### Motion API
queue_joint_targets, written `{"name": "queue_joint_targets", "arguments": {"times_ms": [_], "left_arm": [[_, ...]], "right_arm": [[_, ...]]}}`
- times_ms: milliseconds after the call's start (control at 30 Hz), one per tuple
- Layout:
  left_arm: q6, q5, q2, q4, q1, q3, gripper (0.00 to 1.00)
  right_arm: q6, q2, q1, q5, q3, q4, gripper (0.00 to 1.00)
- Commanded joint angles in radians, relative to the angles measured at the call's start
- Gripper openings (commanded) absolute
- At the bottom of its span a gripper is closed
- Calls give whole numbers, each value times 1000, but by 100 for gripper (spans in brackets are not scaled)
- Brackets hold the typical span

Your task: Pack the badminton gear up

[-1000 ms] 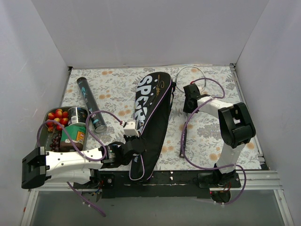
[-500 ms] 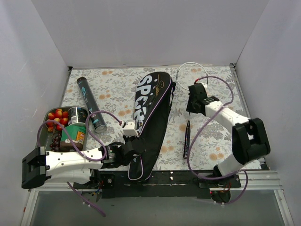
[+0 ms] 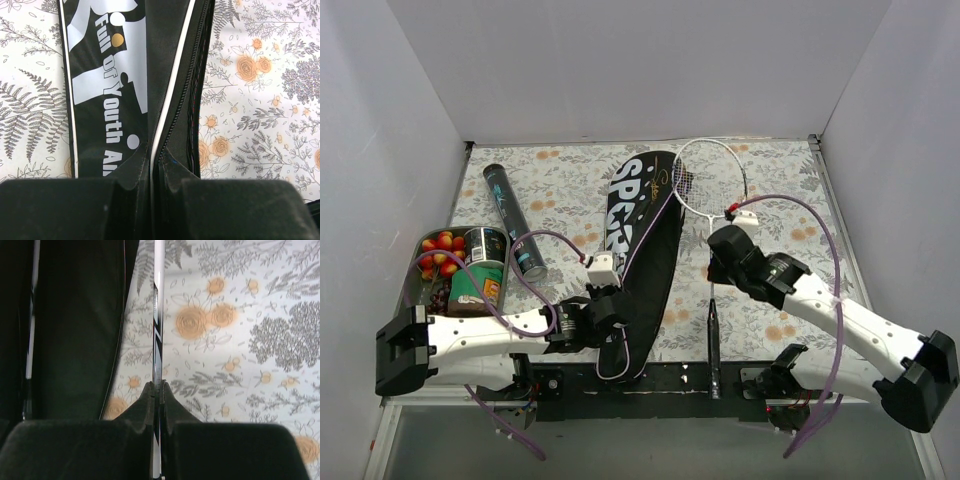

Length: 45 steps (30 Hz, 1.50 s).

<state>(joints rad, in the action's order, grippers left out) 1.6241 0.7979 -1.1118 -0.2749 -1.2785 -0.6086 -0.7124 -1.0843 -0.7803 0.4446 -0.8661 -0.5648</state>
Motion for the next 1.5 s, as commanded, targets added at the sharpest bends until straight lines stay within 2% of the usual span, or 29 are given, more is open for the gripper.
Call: {"name": "queue_joint_targets", "arguments": {"times_ms": [0, 333, 567, 933, 1167, 1467], "left_arm": [[20, 49, -14, 3, -4, -66, 0], [16, 26, -94, -14, -2, -146, 0], [19, 37, -112, -14, -2, -163, 0], [10, 26, -118, -21, -4, -168, 0], [43, 15, -102, -15, -4, -129, 0], [45, -5, -72, -14, -4, -95, 0]], "right_arm": [[-188, 118, -130, 149, 32, -170, 1], [-415, 230, -333, 198, 151, -375, 1], [-424, 201, -404, 178, 173, -351, 1], [-355, -8, -451, 175, 58, -239, 1], [-286, -118, -451, 177, -19, -175, 1], [-158, -345, -418, 183, -192, -92, 1]]}}
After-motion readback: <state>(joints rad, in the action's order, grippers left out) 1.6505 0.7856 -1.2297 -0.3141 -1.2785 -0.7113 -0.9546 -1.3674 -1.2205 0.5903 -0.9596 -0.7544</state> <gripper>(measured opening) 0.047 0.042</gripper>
